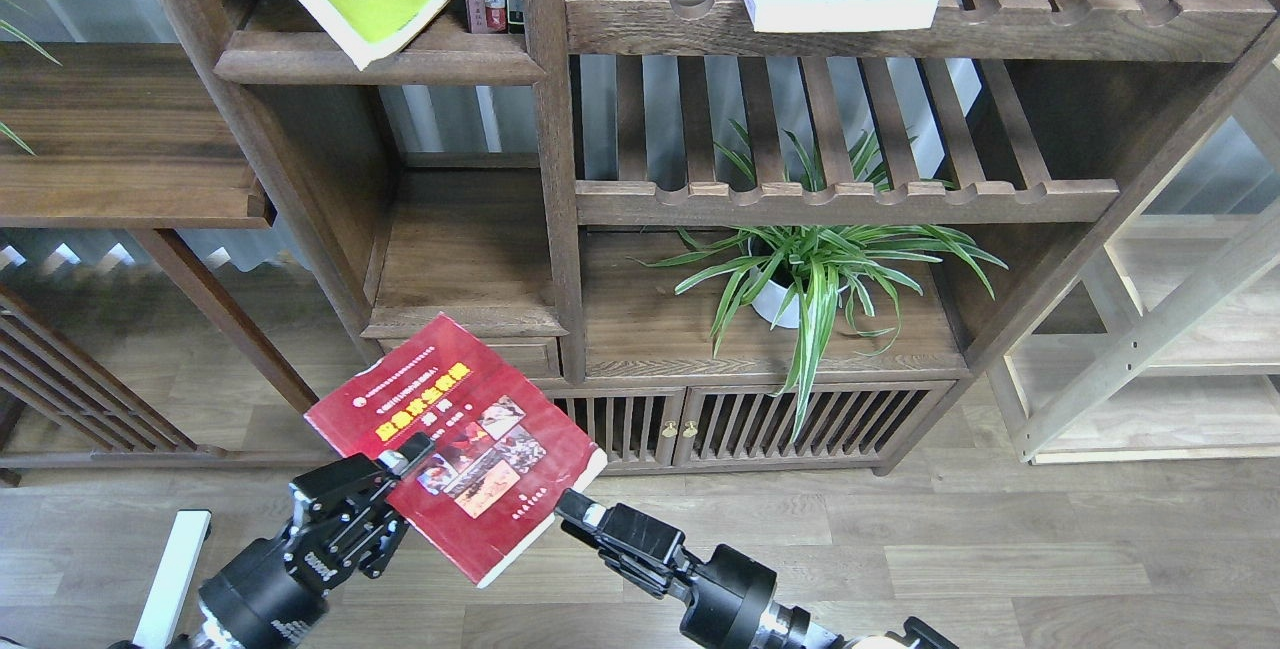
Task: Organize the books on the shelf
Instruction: 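Lift the red book with the left gripper up toward the upper shelf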
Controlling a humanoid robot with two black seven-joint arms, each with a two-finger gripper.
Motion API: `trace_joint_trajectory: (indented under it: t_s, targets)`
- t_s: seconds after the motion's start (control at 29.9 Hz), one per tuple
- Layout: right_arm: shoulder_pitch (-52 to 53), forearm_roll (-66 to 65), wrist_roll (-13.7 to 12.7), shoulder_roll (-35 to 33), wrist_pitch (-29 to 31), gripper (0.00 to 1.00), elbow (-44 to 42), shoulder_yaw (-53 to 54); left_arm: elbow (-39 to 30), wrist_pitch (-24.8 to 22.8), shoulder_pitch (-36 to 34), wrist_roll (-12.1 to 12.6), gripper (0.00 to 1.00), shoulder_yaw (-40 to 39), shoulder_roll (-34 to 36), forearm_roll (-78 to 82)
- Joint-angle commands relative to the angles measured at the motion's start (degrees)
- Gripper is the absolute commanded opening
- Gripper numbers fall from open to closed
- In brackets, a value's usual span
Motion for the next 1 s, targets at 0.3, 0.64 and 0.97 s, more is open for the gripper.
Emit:
trace_joint_trajectory:
  t_s: [0.3, 0.64, 0.97]
  targets:
    - [-0.35, -0.06, -0.63, 0.03, 0.02, 0.68, -10.26, 10.65, -10.55, 0.00, 9.15, 0.00, 0.07, -9.98, 8.47, 0.68]
    - [-0.52, -0.15, -0.45, 0.03, 0.02, 0.70, -16.78, 12.68, -16.88, 0.00, 18.12, 0.00, 0.06, -28.35, 19.02, 2.96]
    - [-0.61, -0.23, -0.45, 0.03, 0.02, 0.70, -16.87, 12.15, -16.80, 0.00, 12.51, 0.00, 0.07, -35.30, 26.49, -7.57]
